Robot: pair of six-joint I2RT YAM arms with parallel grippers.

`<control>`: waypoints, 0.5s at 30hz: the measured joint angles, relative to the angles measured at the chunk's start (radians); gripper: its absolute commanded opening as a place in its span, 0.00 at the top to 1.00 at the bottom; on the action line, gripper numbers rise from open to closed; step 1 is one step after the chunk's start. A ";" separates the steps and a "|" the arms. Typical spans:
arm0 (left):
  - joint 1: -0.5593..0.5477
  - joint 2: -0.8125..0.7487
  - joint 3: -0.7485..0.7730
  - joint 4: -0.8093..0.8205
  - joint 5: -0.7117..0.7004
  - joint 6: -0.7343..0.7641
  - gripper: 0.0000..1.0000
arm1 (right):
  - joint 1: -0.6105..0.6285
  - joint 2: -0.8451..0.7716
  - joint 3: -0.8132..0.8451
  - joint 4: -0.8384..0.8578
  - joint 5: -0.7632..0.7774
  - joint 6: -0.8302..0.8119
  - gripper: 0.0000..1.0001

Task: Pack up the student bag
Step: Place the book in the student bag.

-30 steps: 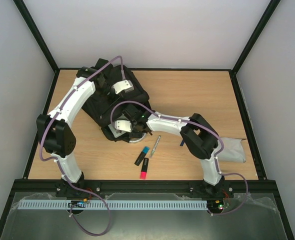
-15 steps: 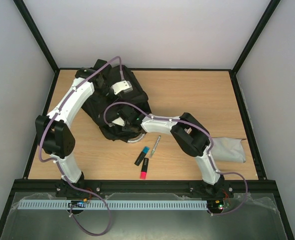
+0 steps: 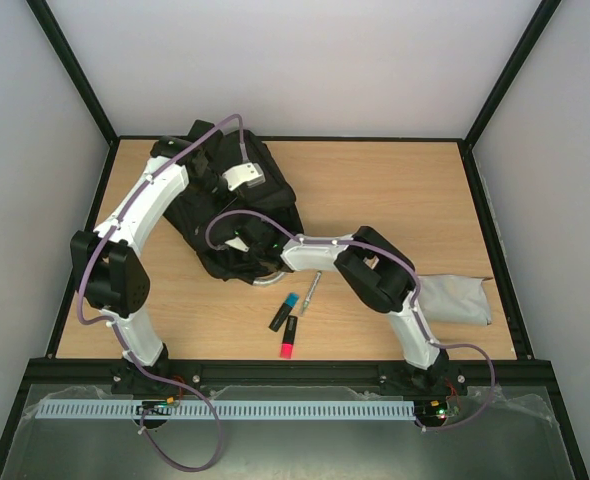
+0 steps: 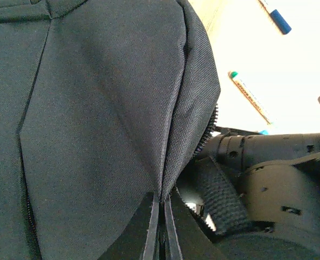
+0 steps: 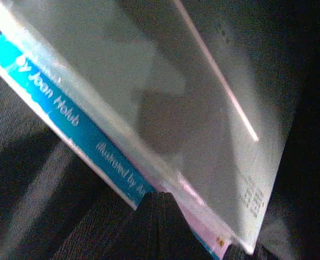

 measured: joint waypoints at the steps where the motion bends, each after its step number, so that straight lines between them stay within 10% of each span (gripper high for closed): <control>1: 0.000 0.000 0.000 0.000 0.000 0.000 0.97 | 0.000 -0.007 -0.006 -0.009 0.000 0.010 0.99; 15: 0.000 -0.006 -0.022 0.016 -0.001 -0.058 0.97 | -0.033 -0.482 -0.274 -0.481 -0.441 0.203 0.94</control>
